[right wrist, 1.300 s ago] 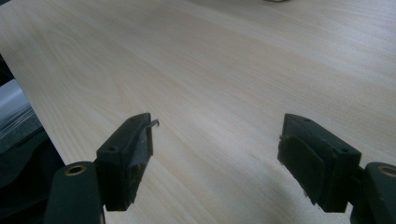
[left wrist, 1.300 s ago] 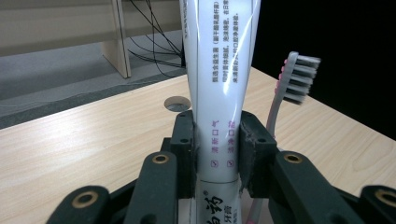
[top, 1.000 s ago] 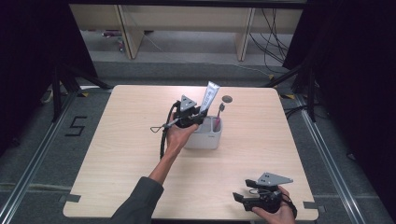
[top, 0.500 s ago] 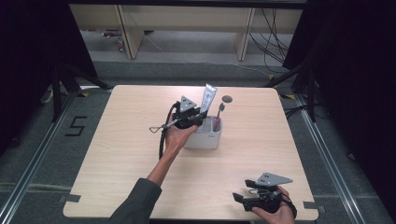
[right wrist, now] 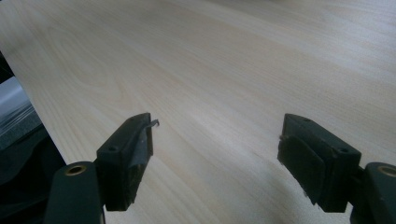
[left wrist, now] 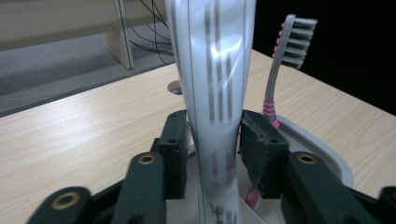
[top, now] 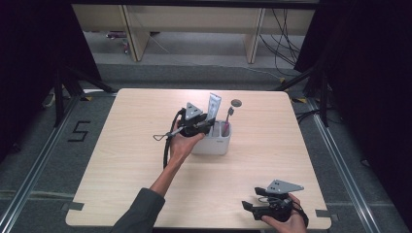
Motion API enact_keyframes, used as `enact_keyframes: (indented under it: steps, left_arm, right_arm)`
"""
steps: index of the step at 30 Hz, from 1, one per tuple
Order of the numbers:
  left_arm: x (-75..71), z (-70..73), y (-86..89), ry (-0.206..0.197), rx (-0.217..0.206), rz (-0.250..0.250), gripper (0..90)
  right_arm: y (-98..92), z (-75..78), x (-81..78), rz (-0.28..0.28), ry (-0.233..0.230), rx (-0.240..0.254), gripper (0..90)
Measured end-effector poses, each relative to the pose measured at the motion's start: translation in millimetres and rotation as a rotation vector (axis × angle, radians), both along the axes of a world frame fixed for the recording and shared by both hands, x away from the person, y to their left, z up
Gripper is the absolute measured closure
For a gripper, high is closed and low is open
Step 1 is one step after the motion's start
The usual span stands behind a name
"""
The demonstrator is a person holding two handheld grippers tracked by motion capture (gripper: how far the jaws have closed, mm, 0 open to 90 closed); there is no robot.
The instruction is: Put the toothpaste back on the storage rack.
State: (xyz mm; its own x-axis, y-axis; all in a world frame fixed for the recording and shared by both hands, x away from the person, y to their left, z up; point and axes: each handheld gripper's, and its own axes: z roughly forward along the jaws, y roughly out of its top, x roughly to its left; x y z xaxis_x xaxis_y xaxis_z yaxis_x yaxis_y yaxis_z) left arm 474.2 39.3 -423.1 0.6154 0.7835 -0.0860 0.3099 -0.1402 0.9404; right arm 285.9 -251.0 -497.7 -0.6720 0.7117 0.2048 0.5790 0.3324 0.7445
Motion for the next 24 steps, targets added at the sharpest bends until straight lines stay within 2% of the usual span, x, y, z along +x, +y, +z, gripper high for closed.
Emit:
enact_keyframes:
  steps: [2, 4, 9, 10, 11, 14, 17, 19, 20, 22, 24]
  left_arm:
    - [-2.0, 5.5, 1.5, -0.006, -0.016, 0.008, 57.0]
    - [-4.1, 9.7, 2.9, -0.014, 0.004, 0.011, 52.5]
    - [-6.1, 10.6, 7.1, 0.001, 0.003, 0.004, 49.4]
    - [-6.6, 10.4, 7.5, 0.008, 0.0, -0.001, 48.4]
    - [-6.8, 10.2, 8.0, 0.012, 0.003, -0.003, 47.0]
    - [-7.9, 10.9, 8.9, 0.017, 0.003, -0.003, 45.2]
    - [-9.7, 12.0, 8.8, 0.022, 0.014, -0.009, 43.2]
    - [-10.6, 13.1, 9.3, 0.028, 0.008, -0.009, 41.8]
    - [-11.1, 13.6, 9.8, 0.028, 0.003, -0.009, 41.7]
    - [-12.0, 14.8, 10.8, 0.033, 0.003, -0.009, 41.3]
    - [-13.0, 15.7, 11.3, 0.036, 0.006, -0.015, 40.7]
  right_arm:
    - [-0.2, 0.5, 0.0, -0.001, 0.011, -0.005, 26.7]
    - [0.3, 0.4, -0.7, -0.002, 0.019, 0.0, 26.7]
    - [0.6, 0.5, -1.0, -0.004, 0.024, 0.0, 26.7]
    - [-1.1, 0.2, 0.8, 0.007, -0.009, -0.016, 26.7]
    - [0.4, 0.5, -0.9, -0.004, 0.022, 0.002, 26.7]
    - [-1.2, 0.3, 0.7, 0.002, -0.013, -0.017, 26.7]
    - [-0.7, 0.5, 0.3, 0.001, 0.003, -0.011, 26.7]
    - [-0.8, 0.6, 0.0, -0.002, -0.007, -0.015, 26.7]
    - [0.4, 0.5, -1.1, -0.01, 0.015, 0.0, 26.7]
    - [-1.3, 0.6, 0.5, 0.0, -0.015, -0.021, 26.7]
    - [-1.2, 0.5, 0.4, 0.006, -0.014, -0.016, 26.7]
